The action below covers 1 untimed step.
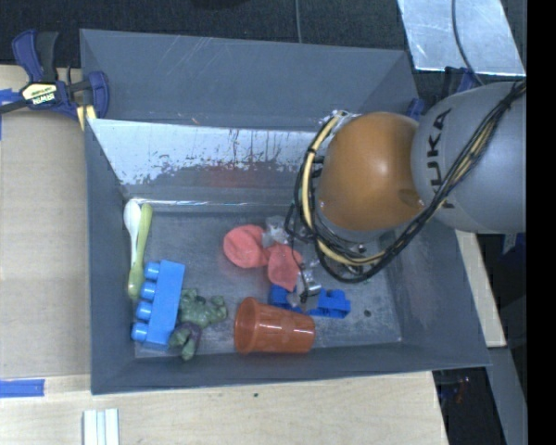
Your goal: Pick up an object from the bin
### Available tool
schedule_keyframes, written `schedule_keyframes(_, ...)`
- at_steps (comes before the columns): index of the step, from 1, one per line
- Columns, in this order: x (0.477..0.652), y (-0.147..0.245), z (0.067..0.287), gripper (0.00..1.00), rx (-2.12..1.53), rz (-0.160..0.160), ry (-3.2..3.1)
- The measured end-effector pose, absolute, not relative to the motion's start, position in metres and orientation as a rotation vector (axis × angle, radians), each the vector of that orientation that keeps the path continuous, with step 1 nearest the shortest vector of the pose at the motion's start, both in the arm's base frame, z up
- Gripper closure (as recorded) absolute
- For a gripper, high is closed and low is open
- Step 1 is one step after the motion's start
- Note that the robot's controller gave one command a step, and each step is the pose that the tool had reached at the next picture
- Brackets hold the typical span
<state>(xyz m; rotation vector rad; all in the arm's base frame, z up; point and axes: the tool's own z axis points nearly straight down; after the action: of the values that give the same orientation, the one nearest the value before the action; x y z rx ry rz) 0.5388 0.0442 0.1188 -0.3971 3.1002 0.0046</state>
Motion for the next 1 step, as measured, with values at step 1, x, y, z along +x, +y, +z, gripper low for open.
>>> schedule_keyframes(1, 0.5341, 0.025, 0.0826, 0.0, -0.08, 0.002, 3.103)
